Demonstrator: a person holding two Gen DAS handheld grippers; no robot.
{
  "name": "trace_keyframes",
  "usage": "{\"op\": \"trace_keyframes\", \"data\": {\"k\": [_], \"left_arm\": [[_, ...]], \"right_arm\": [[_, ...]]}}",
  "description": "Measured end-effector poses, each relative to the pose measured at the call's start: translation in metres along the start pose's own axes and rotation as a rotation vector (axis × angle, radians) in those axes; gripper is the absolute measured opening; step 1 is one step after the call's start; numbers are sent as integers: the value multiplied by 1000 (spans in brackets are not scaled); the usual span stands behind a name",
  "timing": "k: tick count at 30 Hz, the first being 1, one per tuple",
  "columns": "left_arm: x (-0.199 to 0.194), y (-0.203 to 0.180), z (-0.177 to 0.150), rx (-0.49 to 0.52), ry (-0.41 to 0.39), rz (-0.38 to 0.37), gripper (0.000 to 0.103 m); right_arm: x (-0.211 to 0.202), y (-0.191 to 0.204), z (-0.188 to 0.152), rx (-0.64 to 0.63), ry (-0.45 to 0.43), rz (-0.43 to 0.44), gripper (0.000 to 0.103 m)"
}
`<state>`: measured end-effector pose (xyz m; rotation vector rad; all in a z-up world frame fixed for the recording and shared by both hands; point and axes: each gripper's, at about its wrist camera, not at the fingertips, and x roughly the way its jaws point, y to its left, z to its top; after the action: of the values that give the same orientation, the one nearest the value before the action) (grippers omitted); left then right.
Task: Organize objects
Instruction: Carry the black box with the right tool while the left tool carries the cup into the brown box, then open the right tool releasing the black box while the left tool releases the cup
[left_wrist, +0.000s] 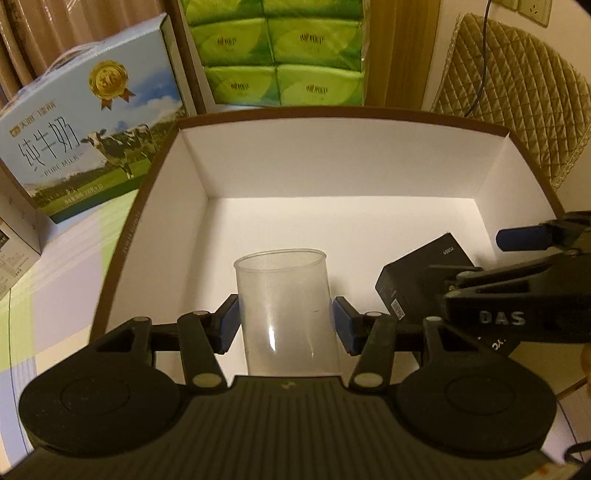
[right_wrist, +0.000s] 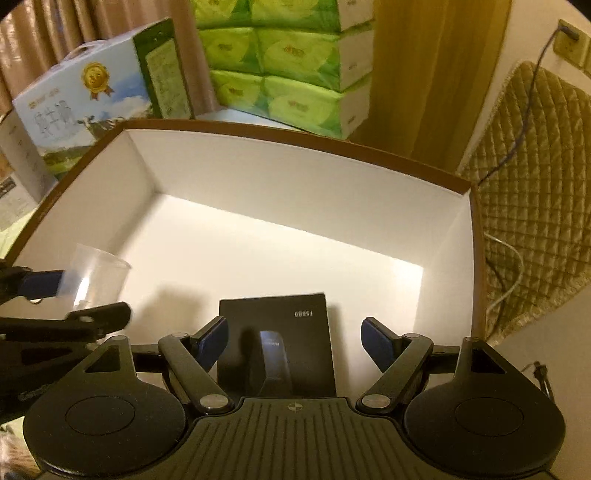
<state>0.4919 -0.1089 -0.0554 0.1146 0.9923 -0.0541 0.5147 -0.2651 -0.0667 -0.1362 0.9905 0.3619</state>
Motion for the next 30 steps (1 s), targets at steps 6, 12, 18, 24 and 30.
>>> {"op": "trace_keyframes", "data": {"k": [6,12,18,24,30], "left_arm": [[11,-9,1,0,38,3,49],[6,-6,2,-3,30,20,69],[-12,-2,-1,-29,10,38,72],[-38,-3,-8,-67,-24,40,74],[-71,-5,-19,-109,-74,45,76]], "right_arm": [[-5,-5,-2,-29,1,62,76],[-14,-7,-3,-54,-9,103,79],[-34,-15,-9,-62,-46,135,86],[-55,-20,-15,-65,-74,154,91],[-75,-21,-25,-68,-105,177,93]]}}
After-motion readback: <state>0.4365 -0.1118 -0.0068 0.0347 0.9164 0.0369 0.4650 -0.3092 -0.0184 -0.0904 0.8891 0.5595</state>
